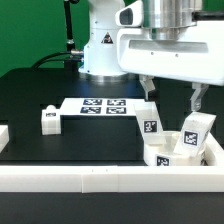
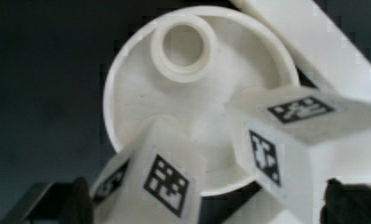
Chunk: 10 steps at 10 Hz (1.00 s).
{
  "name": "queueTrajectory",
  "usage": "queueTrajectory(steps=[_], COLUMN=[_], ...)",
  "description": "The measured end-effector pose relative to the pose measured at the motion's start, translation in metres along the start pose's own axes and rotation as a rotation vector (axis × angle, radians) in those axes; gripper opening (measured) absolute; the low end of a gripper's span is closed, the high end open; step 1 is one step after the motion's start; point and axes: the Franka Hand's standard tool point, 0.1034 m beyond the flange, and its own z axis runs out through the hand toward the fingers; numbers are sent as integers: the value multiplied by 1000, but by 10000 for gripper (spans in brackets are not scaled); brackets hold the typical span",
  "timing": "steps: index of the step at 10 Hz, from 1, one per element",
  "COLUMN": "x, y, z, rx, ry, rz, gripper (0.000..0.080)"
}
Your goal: Assemble stool
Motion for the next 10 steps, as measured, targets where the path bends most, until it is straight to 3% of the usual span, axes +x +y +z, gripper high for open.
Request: queueTrajectory(steps=[3,5,8,10], x=[-2,7,9,4], y=[6,13,15,14], z=[-18,-25,-23,-12], rx=[16,26,5,-48], ry=[6,27,30,-6], rz=[-309,-543,-828,-1191], gripper=[649,649,649,649])
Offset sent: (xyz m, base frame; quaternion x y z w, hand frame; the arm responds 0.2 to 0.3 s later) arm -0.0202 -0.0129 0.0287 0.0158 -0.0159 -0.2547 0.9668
